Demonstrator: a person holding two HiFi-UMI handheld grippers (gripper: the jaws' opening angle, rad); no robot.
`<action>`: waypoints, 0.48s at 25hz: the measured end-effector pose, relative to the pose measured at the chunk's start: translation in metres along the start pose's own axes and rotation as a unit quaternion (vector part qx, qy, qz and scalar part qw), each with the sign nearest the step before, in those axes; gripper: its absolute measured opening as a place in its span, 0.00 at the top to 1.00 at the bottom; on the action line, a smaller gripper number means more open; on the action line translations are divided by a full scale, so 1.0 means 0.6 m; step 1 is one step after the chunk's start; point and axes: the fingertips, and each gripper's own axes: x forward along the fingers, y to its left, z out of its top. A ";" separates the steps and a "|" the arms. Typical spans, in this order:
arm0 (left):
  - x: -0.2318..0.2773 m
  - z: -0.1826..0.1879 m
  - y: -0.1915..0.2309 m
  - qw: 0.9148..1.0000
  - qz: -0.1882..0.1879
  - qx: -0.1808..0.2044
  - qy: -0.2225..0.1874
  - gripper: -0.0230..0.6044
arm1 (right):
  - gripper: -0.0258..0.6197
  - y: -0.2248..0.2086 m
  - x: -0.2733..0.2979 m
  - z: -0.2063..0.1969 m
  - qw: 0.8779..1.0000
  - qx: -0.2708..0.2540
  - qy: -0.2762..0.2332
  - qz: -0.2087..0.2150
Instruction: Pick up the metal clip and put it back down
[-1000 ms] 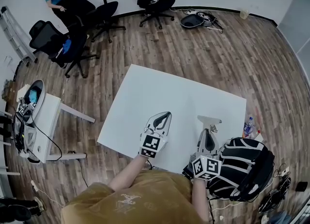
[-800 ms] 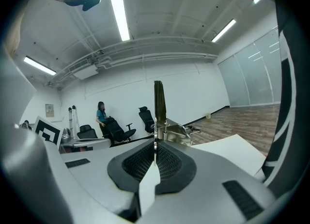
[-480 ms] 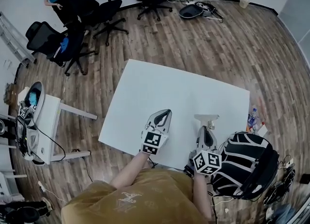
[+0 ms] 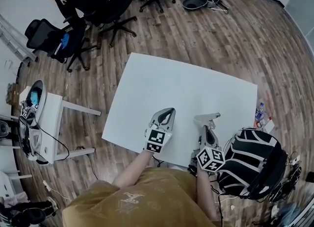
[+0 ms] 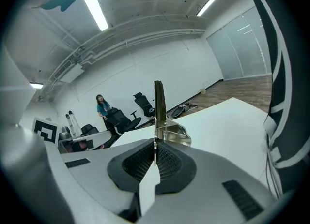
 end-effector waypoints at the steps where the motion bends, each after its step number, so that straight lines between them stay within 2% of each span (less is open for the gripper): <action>1: 0.000 -0.004 0.001 1.000 0.001 -0.001 0.003 0.95 | 0.95 -0.002 0.001 -0.005 1.000 0.006 0.004 0.000; 9: 0.006 -0.043 -0.005 1.000 -0.002 -0.003 0.024 0.95 | 0.95 -0.025 0.011 -0.055 0.996 0.076 0.047 0.001; 12: 0.010 -0.061 -0.010 0.999 -0.002 0.009 0.034 0.95 | 0.95 -0.033 0.014 -0.075 0.993 0.101 0.061 0.001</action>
